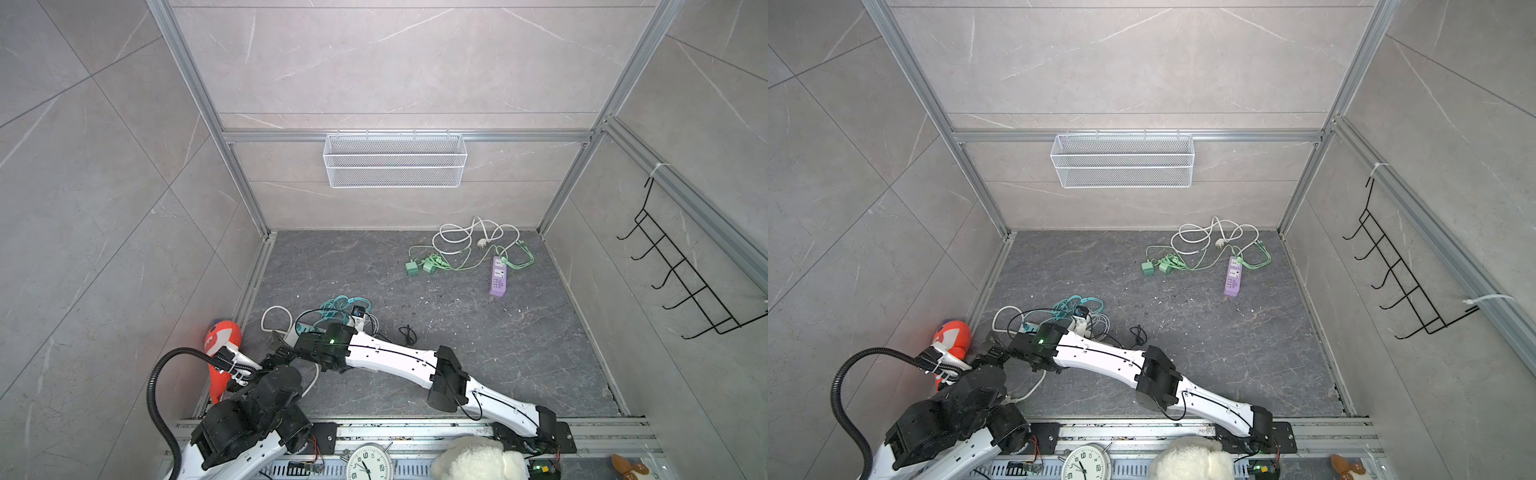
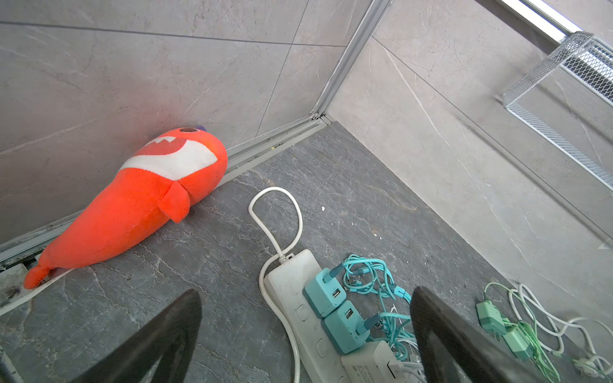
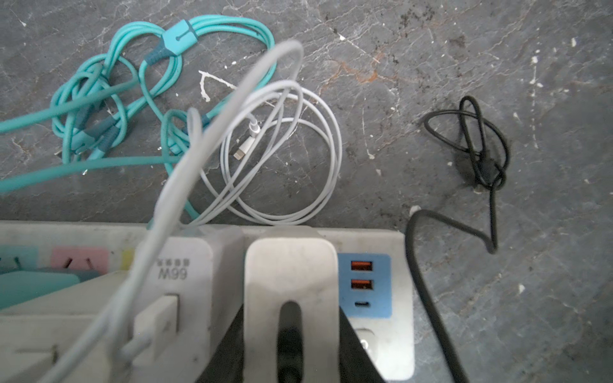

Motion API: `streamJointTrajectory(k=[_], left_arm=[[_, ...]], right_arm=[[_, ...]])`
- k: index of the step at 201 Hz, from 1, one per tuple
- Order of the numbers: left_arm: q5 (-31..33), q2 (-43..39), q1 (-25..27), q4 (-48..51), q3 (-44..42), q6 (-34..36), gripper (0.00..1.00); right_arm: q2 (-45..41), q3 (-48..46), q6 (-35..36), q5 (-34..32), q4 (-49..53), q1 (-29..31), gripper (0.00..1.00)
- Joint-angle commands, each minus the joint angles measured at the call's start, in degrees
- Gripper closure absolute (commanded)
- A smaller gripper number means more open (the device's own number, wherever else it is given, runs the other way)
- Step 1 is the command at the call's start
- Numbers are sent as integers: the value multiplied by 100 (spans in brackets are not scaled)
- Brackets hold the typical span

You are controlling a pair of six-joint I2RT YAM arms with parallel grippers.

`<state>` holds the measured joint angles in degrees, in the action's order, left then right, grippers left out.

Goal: Insert the plug
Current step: 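Lower the cube charger into the strip socket with the right gripper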

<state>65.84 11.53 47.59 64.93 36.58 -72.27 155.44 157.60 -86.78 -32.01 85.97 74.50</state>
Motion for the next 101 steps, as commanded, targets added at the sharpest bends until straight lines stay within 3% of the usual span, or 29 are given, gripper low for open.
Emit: streamJointTrajectory(k=[1,22,38,55,91,101], left_arm=[[174,-15,13,65,114,-155,0],[196,45,13,178,147,-129,0],[206,99,13,293,182,-271,0],[159,146,13,135,238,55,0],[104,336,13,211,361,192,0],[91,389,13,240,343,142,0]], right_arm=[[669,-208,216,1296,3,276,98],[620,124,308,1058,216,267,93],[387,29,390,938,121,267,84],[79,-216,489,858,-88,267,69],[-359,-398,722,561,-353,267,59],[-421,-371,759,523,-340,258,51]])
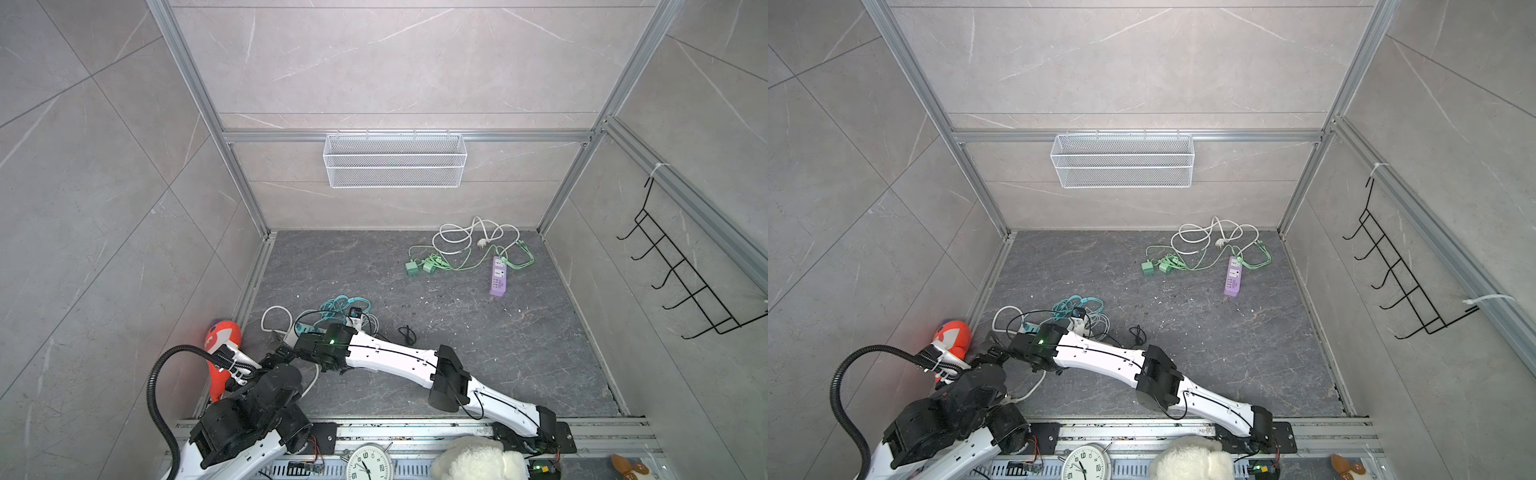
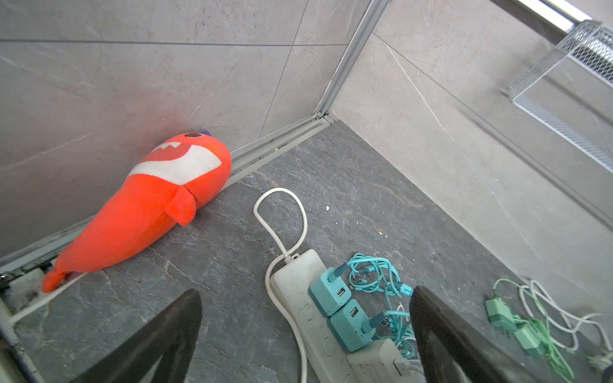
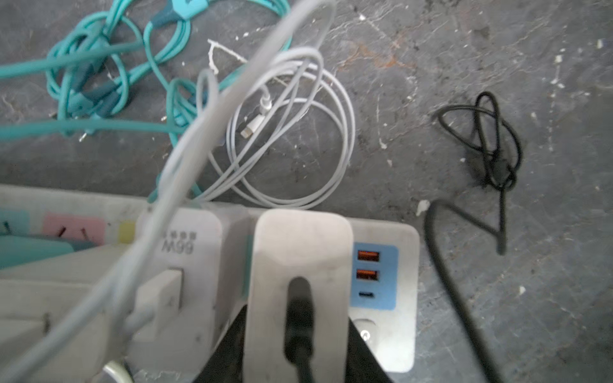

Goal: Insert the plug
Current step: 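Lower the cube charger into the strip socket with the right gripper, then open the right gripper and lift away while the left moves toward the strip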

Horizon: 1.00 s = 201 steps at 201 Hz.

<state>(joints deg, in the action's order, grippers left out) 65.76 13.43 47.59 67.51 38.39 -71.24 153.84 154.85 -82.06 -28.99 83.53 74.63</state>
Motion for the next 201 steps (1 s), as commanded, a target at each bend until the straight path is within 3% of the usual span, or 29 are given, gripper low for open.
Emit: streamJointTrajectory(k=[1,25,51,90,117,147,201], left_arm=[[100,202,13,-23,161,35,0],[89,263,13,-11,148,3,0],[212,351,7,83,144,-38,0],[288,628,18,220,286,-68,0],[255,781,12,-451,361,995,0],[-463,1242,13,-1200,305,1880,0],[-2399,1786,13,-2484,-381,2437,0]], right_arm=[[-277,-91,292,225,-102,245,51],[-420,-134,414,233,-135,266,42],[-792,-552,452,251,-221,272,41],[-1960,-2744,534,334,-1407,263,41],[-2693,-3737,648,328,-1820,254,41],[-3557,-4651,821,345,-2158,263,41],[-5491,-6634,1205,232,-2779,-203,40]])
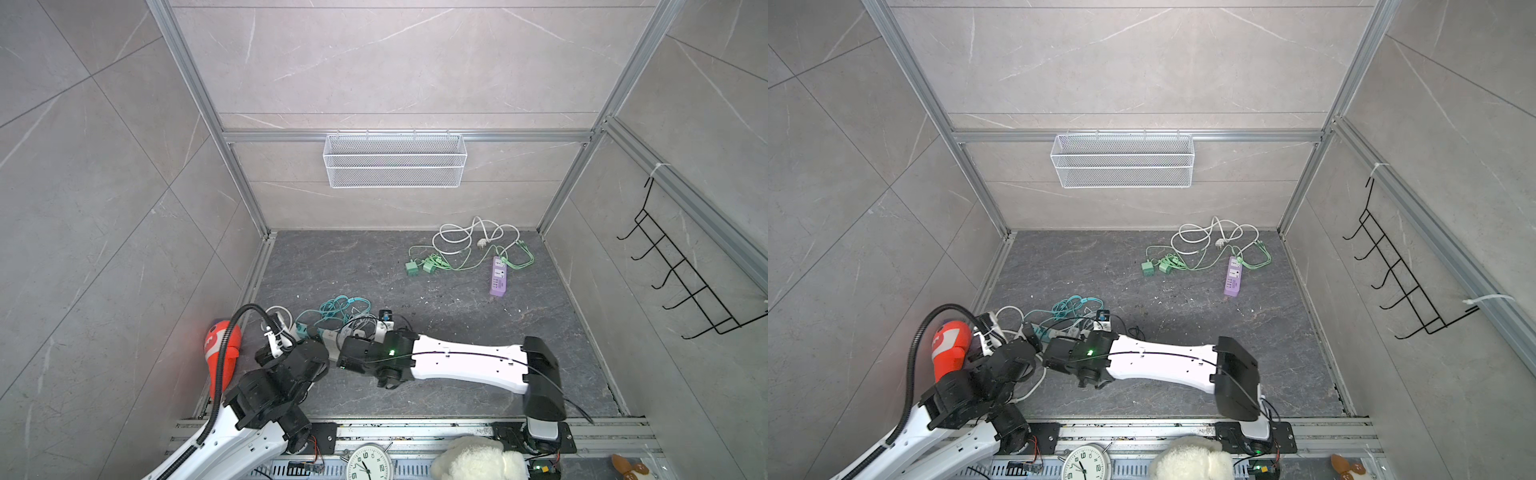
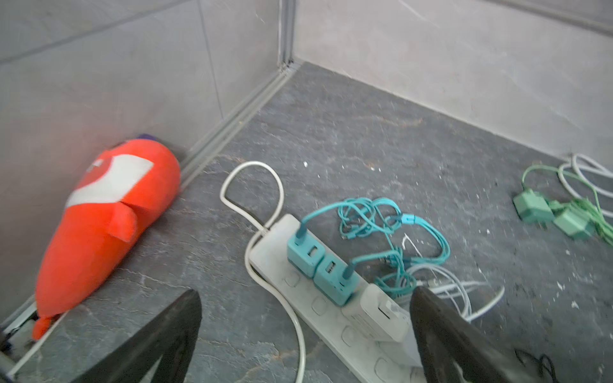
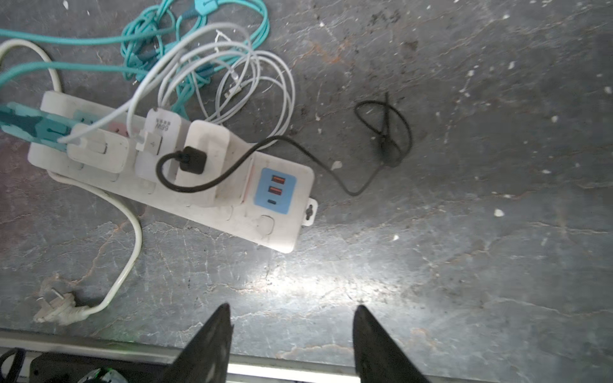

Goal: Insert the plug
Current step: 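Open the right gripper and lift away while the left moves toward the strip, then push the plugged cube charger down into the socket with the left gripper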

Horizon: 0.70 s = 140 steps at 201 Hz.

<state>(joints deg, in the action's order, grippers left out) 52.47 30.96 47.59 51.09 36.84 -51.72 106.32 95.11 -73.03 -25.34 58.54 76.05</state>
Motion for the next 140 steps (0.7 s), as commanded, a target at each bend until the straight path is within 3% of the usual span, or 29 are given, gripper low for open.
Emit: streamJointTrajectory(k=[1,59,88,140], left_arm=[[-1098,29,13,-866,-246,487,0],[-2863,521,188,-1178,-432,234,2],[-2997,915,497,-985,-217,276,4],[-3318,1421,565,-918,-215,512,20]], right_arm=[[-769,-691,314,-127,-299,-363,40],[-2052,-2420,1186,396,-1088,-1672,40],[-2160,-2801,1439,727,-1456,-2039,40],[-1912,-2833,1708,1038,-1718,-2278,41]])
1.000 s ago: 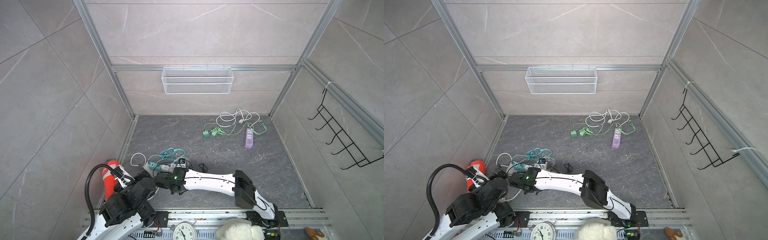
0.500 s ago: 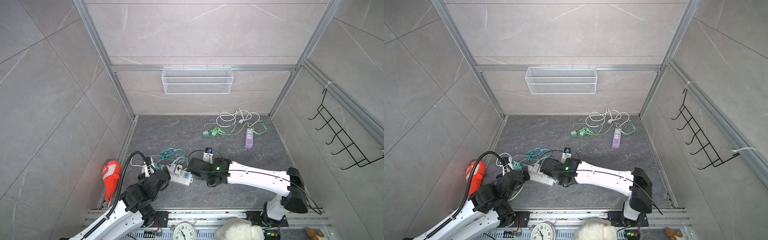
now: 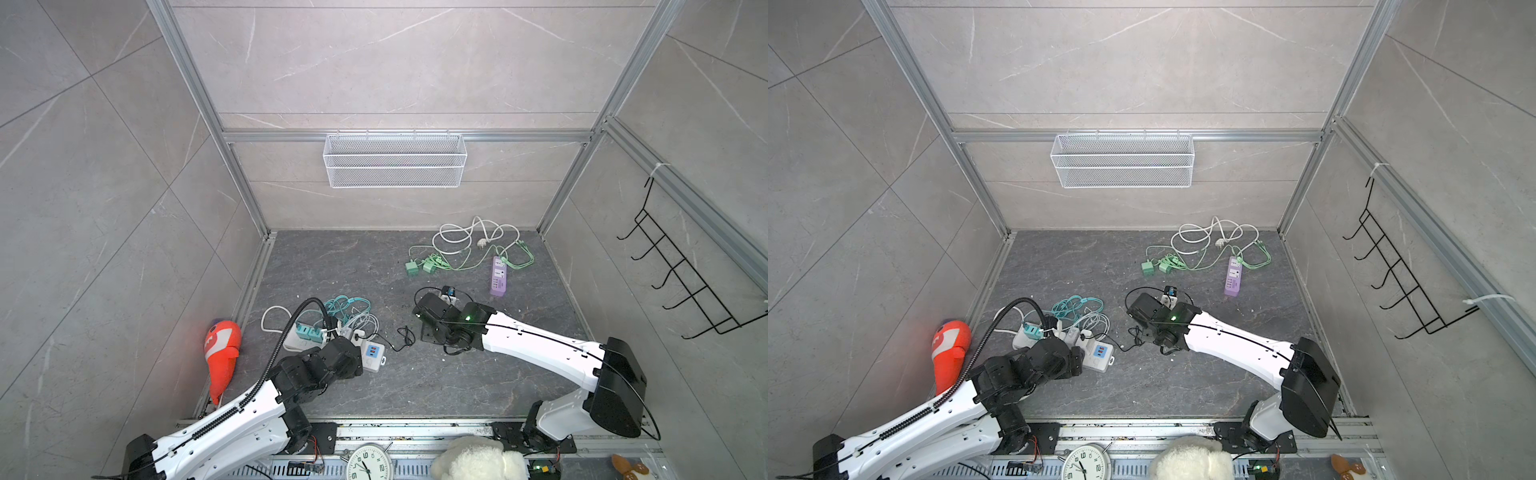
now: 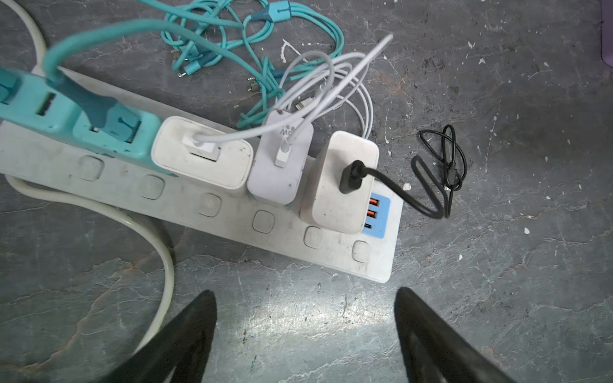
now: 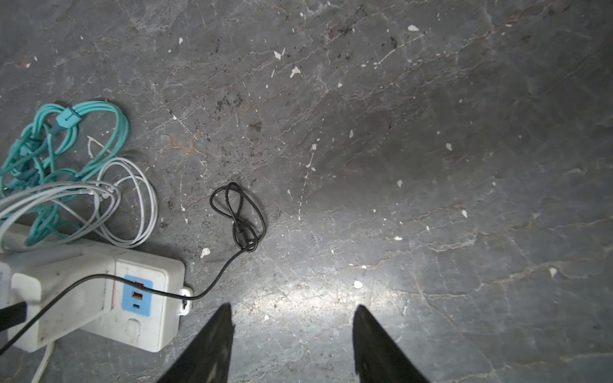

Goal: Insert the plug
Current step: 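Push the plugged cube charger down into the socket with the left gripper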

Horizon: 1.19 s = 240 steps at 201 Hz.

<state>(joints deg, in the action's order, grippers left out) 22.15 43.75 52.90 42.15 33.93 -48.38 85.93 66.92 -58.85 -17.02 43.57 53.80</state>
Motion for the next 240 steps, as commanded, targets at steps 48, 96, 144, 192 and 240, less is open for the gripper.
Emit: streamJointTrajectory(k=[48,96,144,192,240], left_arm=[[-699,974,44,-806,-124,162,26],[-817,1650,42,-900,-127,-3,29],[-914,2002,40,-1016,-189,-156,29],[-1029,2214,-36,-1363,-348,-219,30],[-1382,2270,-783,-1812,-736,-79,31]], right_arm=[[133,-12,431,320,-223,-233,41],[104,-144,528,442,-302,-395,41],[157,-271,670,670,-456,-661,41],[284,-314,808,907,-652,-855,41],[398,-295,905,1042,-770,-992,41]])
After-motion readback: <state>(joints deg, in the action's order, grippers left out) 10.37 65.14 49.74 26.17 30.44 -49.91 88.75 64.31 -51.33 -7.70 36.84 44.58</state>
